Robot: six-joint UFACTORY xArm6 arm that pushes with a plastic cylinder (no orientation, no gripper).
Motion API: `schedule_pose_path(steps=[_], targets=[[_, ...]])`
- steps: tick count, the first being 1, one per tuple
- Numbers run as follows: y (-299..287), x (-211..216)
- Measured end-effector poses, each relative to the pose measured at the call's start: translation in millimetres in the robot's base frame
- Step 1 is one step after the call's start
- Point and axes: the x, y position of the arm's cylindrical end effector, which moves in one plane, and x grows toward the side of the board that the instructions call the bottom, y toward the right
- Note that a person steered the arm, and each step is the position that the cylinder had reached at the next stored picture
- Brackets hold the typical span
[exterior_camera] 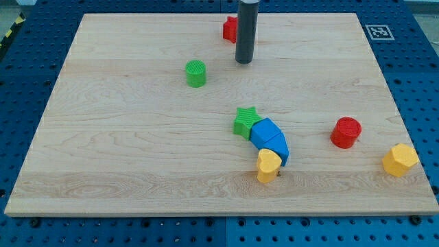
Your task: Push the green circle into the red star
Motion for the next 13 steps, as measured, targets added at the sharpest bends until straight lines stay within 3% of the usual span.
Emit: schedule_pose_path(steps=[2,3,5,6,11,13], targets=[[0.5,16.2],[-0.7,62.2],[-62.5,121.2],[-100.4,110.0],[-74.1,-14.8],[-75.3,-32.8]])
